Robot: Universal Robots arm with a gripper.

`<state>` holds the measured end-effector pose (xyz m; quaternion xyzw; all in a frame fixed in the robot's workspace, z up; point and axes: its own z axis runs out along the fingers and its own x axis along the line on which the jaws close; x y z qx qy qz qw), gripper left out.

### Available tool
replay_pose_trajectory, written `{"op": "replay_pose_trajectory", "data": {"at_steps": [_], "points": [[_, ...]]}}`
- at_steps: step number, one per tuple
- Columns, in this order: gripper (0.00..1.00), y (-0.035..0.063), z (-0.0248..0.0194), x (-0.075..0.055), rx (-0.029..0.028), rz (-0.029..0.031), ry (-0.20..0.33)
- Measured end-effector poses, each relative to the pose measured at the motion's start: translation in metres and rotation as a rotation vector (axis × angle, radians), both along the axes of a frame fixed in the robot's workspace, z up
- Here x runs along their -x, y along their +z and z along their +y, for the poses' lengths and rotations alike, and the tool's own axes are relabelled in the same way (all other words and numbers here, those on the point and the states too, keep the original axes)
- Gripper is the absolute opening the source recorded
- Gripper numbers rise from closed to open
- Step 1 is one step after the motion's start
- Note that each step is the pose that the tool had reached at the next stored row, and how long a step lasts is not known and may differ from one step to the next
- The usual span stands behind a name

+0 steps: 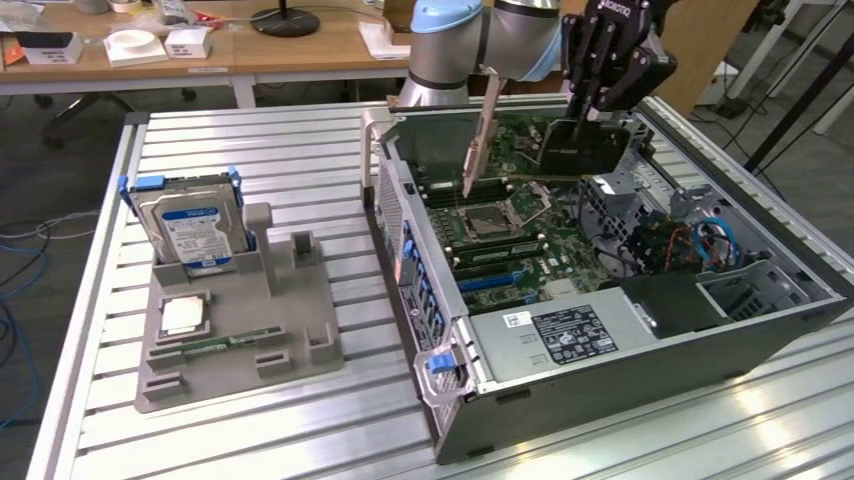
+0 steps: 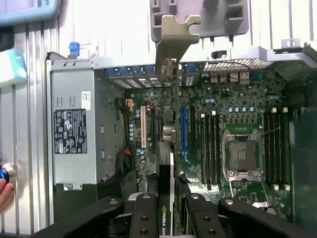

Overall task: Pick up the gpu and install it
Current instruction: 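Insert the gpu into the slot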

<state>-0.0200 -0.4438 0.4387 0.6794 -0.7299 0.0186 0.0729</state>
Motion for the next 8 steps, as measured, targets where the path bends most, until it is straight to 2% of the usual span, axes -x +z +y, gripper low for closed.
{"op": "replay_pose_trajectory", "data": {"at_steps": [8], "points": [[0.26,-0.0011,0.0000,0.0000,0.0000,-0.0012,-0.087]]}}
